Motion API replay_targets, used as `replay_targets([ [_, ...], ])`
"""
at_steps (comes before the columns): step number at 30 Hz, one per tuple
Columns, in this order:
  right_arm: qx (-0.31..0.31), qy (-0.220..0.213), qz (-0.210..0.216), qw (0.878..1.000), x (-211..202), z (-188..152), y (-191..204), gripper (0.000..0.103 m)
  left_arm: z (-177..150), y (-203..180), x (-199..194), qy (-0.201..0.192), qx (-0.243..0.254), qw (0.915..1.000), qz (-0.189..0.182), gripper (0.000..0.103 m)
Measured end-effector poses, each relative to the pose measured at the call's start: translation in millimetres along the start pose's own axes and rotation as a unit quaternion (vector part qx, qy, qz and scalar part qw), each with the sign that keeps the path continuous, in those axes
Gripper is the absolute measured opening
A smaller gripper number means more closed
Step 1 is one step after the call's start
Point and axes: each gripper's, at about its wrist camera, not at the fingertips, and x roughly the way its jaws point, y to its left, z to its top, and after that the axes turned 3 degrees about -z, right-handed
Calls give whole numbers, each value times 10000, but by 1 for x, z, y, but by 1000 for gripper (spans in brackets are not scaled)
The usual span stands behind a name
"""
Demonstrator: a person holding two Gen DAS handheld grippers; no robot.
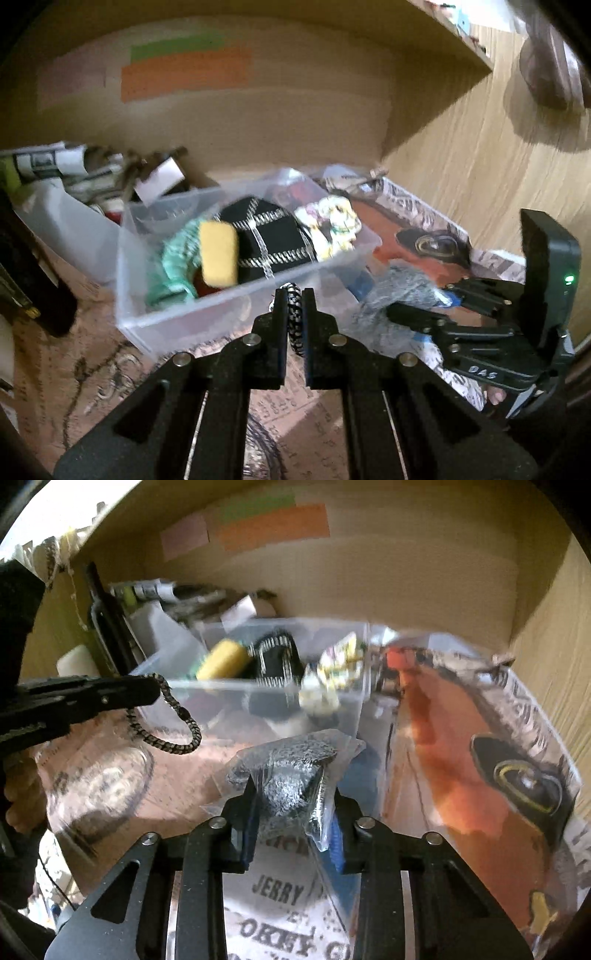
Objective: Organize soft objects
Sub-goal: 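Carry the bracelet and mesh bag into the clear box and open both tools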
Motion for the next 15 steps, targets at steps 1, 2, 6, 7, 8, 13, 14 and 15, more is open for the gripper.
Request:
replay_targets([
  [1, 3, -90, 11, 10000, -3, 5, 0, 28, 4, 1, -4, -70, 7, 10000, 40, 6],
  [2, 12, -186, 18, 9998, -7, 9, 0, 28, 8, 2, -6, -118, 17, 9999, 79, 6],
  [6, 23, -554, 32, 9985, -17, 28, 3, 28, 23, 9, -11, -317, -13, 9992, 224, 6],
  [7, 16, -642, 18, 9979, -18, 34, 4, 28, 28, 11, -12, -374, -25, 9989, 275, 6],
  [8, 11, -704, 17, 9975, -18, 39, 5, 28, 31, 13, -13, -410, -33, 9987, 307, 6],
  [13, -30, -963, 24, 9953, -14, 63, 10, 28, 46, 27, -10, -540, -95, 9971, 524, 6],
  [14, -41, -983, 29, 9951, -12, 67, 12, 28, 48, 30, -9, -549, -109, 9969, 553, 6],
  [15, -59, -998, 27, 9950, -10, 70, 13, 28, 50, 33, -7, -555, -133, 9966, 588, 6],
])
